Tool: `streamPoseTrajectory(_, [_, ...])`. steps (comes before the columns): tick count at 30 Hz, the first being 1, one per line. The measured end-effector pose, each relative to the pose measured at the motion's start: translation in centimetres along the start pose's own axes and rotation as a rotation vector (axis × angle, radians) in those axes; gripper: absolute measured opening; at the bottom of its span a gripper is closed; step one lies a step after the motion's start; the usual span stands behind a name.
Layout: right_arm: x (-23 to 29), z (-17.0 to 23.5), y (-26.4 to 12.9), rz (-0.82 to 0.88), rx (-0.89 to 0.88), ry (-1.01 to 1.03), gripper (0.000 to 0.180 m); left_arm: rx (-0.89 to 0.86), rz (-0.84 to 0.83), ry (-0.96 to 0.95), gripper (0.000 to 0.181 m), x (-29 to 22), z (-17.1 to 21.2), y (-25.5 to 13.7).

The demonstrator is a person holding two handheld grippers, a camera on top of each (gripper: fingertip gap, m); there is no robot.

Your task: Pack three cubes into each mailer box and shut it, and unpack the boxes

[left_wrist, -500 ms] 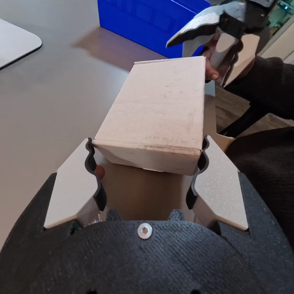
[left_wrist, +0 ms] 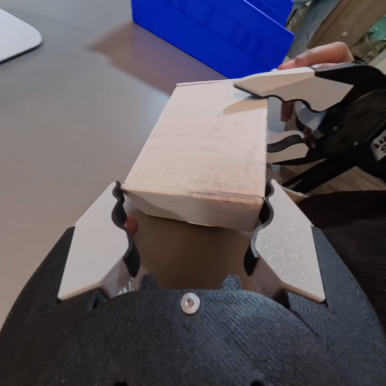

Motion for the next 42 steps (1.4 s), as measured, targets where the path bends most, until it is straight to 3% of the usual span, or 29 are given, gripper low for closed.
streamPoseTrajectory(5, [-0.1, 0.4, -0.1, 0.008, 0.043, -0.013, 0.068, -0.038, -0.051, 0.051, 0.130, -1.5, -0.4, 1.0])
streamPoseTrajectory(13, [-2.4, 2.6, -0.4, 0.015, 0.022, 0.273, 0.068, -0.193, -0.026, -0.032, 0.139, -1.5, -1.3, 0.2])
streamPoseTrajectory(23, [-1.9, 1.4, -0.4, 0.019, -0.038, 0.240, 0.068, -0.219, 0.000, -0.021, 0.132, -2.1, -1.4, 1.0])
streamPoseTrajectory(36, [-1.4, 0.2, -0.8, 0.034, -0.052, 0.155, 0.064, -0.114, -0.070, 0.023, 0.132, -3.3, -1.7, 1.8])
streamPoseTrajectory(42, [-3.2, -0.6, -2.3, 0.113, -0.057, 0.125, 0.063, -0.240, -0.040, 0.079, 0.129, -4.6, -3.2, -0.1])
Point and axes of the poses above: each gripper's, where its closed fingertips meet, y out along the fingers, z out of its underside, x = y × z across the jaws, the point moved 9 cm from there along -y, back along the fingers, and after that the axes turned 2 degrees about y, right-handed, at the moved point
